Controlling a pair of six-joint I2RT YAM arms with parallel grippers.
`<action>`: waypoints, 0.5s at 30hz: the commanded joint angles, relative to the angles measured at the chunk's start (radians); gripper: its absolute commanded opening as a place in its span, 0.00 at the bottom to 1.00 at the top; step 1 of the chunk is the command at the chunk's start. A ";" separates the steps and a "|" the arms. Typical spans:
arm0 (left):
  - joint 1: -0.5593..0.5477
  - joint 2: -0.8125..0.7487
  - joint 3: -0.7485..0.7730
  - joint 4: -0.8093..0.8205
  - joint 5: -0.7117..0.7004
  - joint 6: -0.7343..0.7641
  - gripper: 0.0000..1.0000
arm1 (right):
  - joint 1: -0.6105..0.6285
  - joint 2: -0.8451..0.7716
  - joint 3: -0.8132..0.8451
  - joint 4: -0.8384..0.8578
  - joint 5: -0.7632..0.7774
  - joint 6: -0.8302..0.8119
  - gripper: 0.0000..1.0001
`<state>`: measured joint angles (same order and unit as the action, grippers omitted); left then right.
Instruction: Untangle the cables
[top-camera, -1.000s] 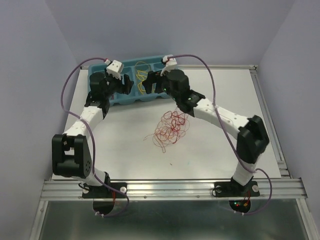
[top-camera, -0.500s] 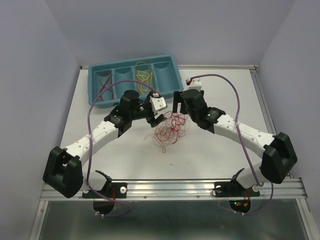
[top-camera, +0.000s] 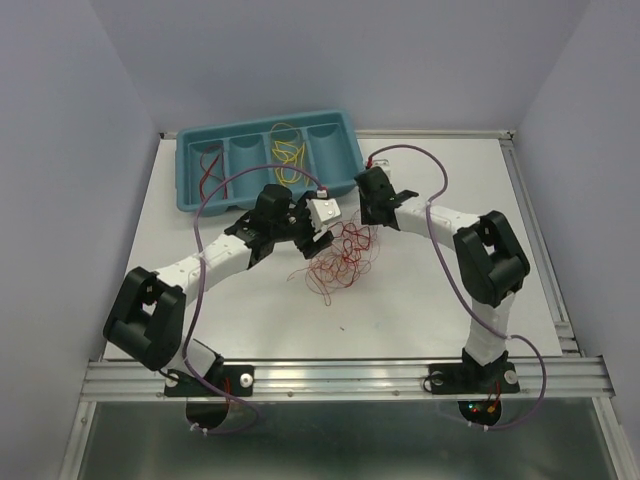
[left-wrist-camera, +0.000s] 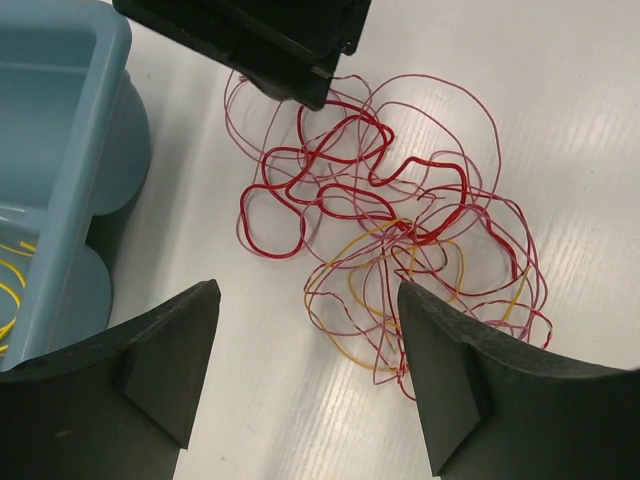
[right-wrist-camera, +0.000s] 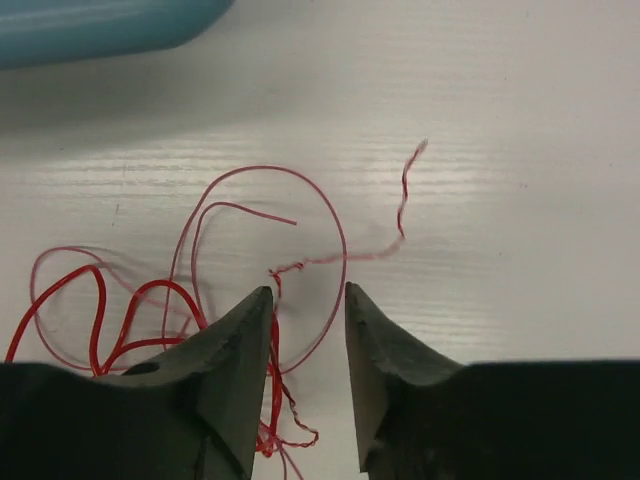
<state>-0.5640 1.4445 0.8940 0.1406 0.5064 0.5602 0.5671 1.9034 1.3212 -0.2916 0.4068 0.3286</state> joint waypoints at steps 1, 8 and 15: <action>0.001 0.013 0.009 0.036 -0.003 -0.005 0.82 | -0.003 0.000 0.081 0.003 -0.075 -0.040 0.07; 0.001 0.033 0.013 0.057 -0.025 -0.006 0.82 | -0.003 -0.360 -0.210 0.210 -0.252 -0.048 0.01; 0.003 0.005 -0.055 0.232 -0.108 -0.063 0.83 | -0.001 -0.795 -0.471 0.451 -0.494 -0.037 0.01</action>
<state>-0.5636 1.4857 0.8768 0.2234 0.4435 0.5373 0.5583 1.2686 0.9535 -0.0265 0.0685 0.2913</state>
